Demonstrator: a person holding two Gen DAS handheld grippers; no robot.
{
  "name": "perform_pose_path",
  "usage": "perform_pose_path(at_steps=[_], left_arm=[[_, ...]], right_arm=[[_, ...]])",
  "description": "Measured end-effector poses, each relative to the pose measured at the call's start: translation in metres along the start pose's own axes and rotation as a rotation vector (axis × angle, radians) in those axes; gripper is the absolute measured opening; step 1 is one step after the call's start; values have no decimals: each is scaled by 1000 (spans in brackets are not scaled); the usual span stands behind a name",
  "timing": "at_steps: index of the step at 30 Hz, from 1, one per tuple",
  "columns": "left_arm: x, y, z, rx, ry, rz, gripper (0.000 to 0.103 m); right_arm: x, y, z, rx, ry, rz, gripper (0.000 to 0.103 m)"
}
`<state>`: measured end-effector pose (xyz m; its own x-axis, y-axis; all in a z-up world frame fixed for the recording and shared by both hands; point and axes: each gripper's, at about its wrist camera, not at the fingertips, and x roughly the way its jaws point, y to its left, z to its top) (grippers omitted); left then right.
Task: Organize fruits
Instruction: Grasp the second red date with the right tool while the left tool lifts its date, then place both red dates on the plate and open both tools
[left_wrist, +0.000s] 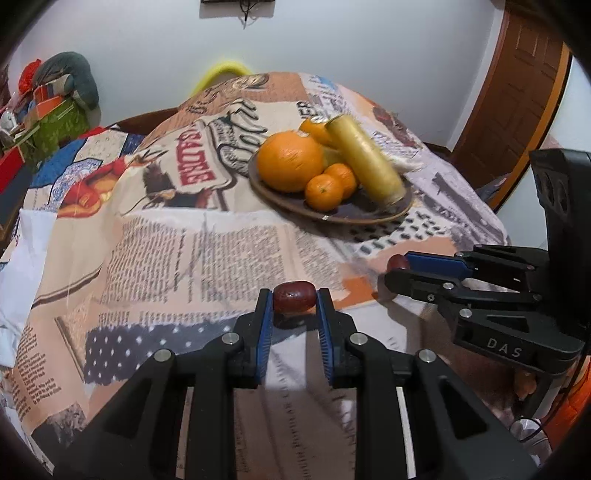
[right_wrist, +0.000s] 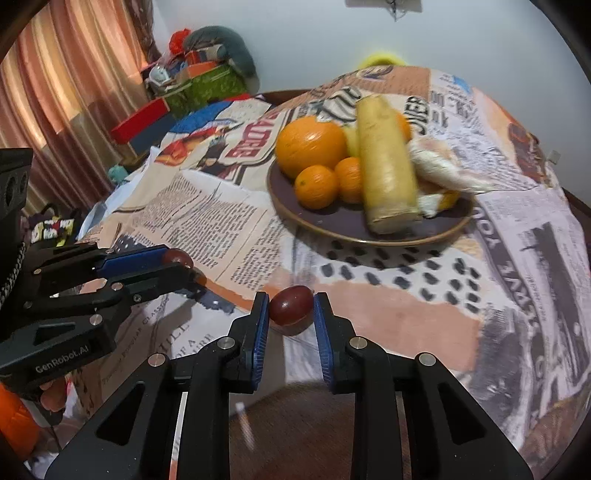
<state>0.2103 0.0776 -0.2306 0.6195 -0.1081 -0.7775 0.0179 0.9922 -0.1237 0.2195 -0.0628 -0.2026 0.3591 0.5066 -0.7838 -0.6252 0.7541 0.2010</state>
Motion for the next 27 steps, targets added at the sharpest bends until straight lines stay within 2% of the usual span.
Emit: perform_pose_path(at_steps=[15,21,27], left_arm=[[-5,-38,46,42,-93,-56,23],[12,-48,65,63,-100,-73,23],[39,-54,72,86,-68,-78,23]], right_arm=[[-69,-52,7,78,-173,-106,22],[-69,-67,16,87,-198,-112,23],[-52,-74,26,79,-185,-91,23]])
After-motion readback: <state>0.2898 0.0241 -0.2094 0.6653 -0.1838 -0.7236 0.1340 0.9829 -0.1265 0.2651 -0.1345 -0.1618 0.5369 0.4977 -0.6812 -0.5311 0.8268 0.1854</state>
